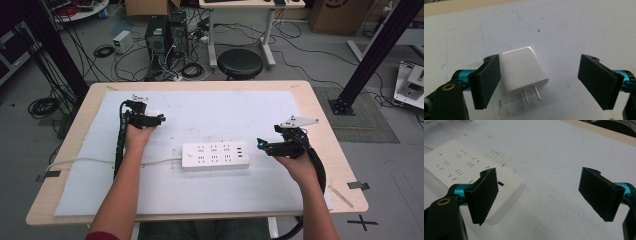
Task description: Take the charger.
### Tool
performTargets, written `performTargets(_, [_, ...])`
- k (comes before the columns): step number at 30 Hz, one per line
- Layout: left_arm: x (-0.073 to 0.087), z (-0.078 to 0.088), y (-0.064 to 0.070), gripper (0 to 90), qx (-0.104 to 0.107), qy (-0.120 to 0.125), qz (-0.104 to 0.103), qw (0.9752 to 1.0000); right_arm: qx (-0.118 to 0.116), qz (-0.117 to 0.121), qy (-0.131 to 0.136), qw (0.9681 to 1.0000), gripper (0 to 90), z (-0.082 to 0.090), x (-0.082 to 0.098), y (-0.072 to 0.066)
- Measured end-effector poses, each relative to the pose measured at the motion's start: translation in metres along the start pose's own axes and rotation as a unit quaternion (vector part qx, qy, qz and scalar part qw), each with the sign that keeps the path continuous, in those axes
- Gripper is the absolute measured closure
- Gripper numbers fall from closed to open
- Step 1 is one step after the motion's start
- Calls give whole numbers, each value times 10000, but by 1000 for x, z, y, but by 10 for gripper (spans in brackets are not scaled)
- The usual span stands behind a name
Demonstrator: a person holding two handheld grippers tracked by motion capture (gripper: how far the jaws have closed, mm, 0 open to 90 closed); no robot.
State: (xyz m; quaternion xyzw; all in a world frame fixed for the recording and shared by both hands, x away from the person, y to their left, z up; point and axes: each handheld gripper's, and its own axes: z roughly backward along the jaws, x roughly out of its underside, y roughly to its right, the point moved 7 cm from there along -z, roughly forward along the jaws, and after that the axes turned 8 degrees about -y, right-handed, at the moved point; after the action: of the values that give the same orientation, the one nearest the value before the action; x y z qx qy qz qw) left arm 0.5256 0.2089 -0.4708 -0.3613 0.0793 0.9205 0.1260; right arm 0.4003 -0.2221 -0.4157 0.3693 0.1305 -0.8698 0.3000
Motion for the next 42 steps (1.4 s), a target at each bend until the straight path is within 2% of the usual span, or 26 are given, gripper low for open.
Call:
performTargets(3, [3, -8, -6, 188, -25, -7, 142, 9999, -5, -37, -20, 10000, 162, -2, 1, -1])
performTargets(9, [5, -15, -8, 213, -81, 9, 178, 9998, -12, -75, -43, 10000, 162, -6, 3, -4])
performTargets(15, [5, -18, -8, 256, -75, 34, 151, 9999, -7, -93, -64, 9999, 162, -7, 2, -6])
performTargets(17, [6, -20, -7, 295, -75, -4, 93, 9999, -20, -83, -62, 9999, 162, -8, 1, -6])
performTargets(22, [8, -23, -7, 303, -202, -63, 20, 9998, -32, -81, -88, 9999, 163, -9, 0, -6])
performTargets(31, [10, -24, -8, 335, -234, -128, 52, 9996, -31, -114, -76, 9999, 163, -9, 0, -5])
performTargets(36, [10, -23, -6, 422, -238, -153, 0, 9996, -42, -147, -74, 9999, 162, -8, 1, -5])
performTargets(42, [9, -21, -5, 424, -282, -154, -112, 9994, -50, -101, -55, 9999, 162, -8, 0, -5])
